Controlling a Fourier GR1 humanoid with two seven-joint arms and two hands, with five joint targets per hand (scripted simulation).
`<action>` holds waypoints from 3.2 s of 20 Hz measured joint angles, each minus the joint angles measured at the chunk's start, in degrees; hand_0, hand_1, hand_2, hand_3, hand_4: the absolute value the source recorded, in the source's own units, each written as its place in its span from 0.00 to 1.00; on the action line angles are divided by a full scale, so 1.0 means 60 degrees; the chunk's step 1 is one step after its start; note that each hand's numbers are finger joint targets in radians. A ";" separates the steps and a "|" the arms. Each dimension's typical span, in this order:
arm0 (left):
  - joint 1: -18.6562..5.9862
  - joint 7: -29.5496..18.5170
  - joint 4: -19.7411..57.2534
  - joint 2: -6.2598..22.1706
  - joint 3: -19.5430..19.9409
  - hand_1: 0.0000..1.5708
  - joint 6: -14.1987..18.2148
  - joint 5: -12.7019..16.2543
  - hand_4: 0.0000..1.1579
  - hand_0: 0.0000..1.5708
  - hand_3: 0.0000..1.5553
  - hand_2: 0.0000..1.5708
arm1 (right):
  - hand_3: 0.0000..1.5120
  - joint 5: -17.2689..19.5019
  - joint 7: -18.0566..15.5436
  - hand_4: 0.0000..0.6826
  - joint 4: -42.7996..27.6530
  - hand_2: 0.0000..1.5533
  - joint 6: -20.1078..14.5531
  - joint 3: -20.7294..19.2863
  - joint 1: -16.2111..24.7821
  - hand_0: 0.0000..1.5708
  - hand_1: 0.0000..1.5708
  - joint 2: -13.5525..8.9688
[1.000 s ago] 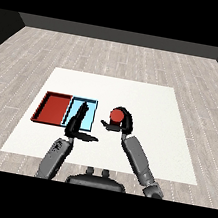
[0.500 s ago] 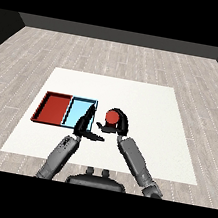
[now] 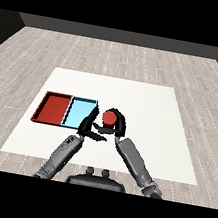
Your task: Pick the red can and put it in the red box
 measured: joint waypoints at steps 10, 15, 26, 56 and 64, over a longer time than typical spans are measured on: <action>-0.0304 -0.0244 0.0498 0.0000 -0.0559 0.00 0.0274 0.0735 0.00 0.00 0.00 0.00 | 0.91 -0.0540 -0.0336 0.91 0.0230 0.93 -0.0088 0.0400 -0.0142 0.95 0.95 0.0003; -0.0691 -0.0410 0.0803 0.0000 -0.0792 0.00 0.0439 0.0947 0.00 0.00 0.00 0.00 | 0.91 -0.1006 -0.0584 0.91 0.0567 0.93 -0.0263 0.0686 -0.0471 0.96 0.96 0.0004; -0.0905 -0.0570 0.1021 0.0091 -0.1050 0.39 0.1300 0.0995 0.52 0.39 0.00 0.40 | 0.90 -0.1287 -0.0467 0.92 0.0605 0.93 -0.0698 0.1284 -0.0927 0.94 0.94 -0.0036; -0.1203 -0.0001 0.1006 0.0053 -0.1130 1.00 0.4408 0.0507 0.98 1.00 0.95 0.99 | 0.00 -0.0924 -0.0036 0.00 0.0319 0.00 -0.0442 0.1276 -0.0818 0.00 0.00 -0.0033; -0.0881 -0.0029 0.0904 0.0047 -0.1003 1.00 0.4301 0.0515 0.98 1.00 0.97 1.00 | 0.00 -0.0539 -0.0007 0.00 -0.0139 0.00 -0.0077 0.0470 -0.0400 0.00 0.00 -0.0141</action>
